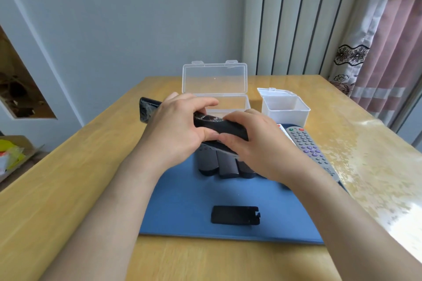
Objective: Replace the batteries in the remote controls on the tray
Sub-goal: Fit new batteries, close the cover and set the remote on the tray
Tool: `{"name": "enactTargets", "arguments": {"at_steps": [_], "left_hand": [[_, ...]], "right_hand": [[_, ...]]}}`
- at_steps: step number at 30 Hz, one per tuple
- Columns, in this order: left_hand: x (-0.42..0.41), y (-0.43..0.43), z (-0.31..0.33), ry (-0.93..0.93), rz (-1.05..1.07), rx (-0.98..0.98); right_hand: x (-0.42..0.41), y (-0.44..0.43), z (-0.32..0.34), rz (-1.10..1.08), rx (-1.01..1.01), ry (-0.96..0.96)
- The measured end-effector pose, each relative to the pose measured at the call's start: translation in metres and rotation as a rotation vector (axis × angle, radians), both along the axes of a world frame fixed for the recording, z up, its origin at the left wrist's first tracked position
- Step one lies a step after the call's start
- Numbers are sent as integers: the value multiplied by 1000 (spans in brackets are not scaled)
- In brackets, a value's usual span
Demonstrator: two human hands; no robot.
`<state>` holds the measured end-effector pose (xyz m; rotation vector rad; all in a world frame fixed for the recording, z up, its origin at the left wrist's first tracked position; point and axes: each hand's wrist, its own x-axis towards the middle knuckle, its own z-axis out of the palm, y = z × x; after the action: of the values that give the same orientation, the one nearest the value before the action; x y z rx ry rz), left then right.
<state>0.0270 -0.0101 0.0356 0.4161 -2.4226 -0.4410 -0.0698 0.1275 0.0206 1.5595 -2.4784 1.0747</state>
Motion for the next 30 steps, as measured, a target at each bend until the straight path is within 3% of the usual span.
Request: {"name": "enactTargets", "arguments": {"at_steps": [4,7,10,15,18,22,30], "left_hand": [[0,2,-1,71,-76,80],[0,5,3,278,-198,348],[-4,6,4,441,-140,551],[-14,17,-7,225,-93,711],[-17,21,-11,248,-170,807],[-13,27,-8,272,-226,807],[-12,29,-6,206,-383,921]], "right_hand": [[-2,-2,-4,-4,-112,-168],[-5,0,-2,5,-341,-616],[-10,6,0,-1,-542,-930],[-2,-1,-4,124,-684,-1209],[5,-4,-3,180,-618,-1272],[12,-4,-1,146,-499,-1133],[11,-5,-3,185,-563,-1029]]}}
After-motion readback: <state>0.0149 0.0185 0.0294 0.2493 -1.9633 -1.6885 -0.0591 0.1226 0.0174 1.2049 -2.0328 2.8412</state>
